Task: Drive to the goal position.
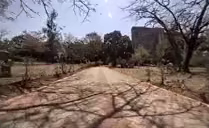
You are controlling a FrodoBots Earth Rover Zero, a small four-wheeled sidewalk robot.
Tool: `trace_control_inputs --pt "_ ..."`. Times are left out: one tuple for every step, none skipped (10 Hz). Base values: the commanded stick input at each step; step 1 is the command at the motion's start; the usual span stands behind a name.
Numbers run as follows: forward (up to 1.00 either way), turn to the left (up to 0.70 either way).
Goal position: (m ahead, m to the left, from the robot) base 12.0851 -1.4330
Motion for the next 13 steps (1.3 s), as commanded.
trace_control_inputs --pt "0.7 0.0" --pt "0.7 0.0" --pt "0.7 0.0" --pt "0.7 0.0" --pt "0.7 0.0" --pt "0.7 0.0" --pt "0.7 0.0" --pt "0.7 0.0" --pt "0.7 0.0" --pt "0.7 0.0" --pt "0.7 0.0" --pt "0.7 0.0" --pt "0.7 0.0"
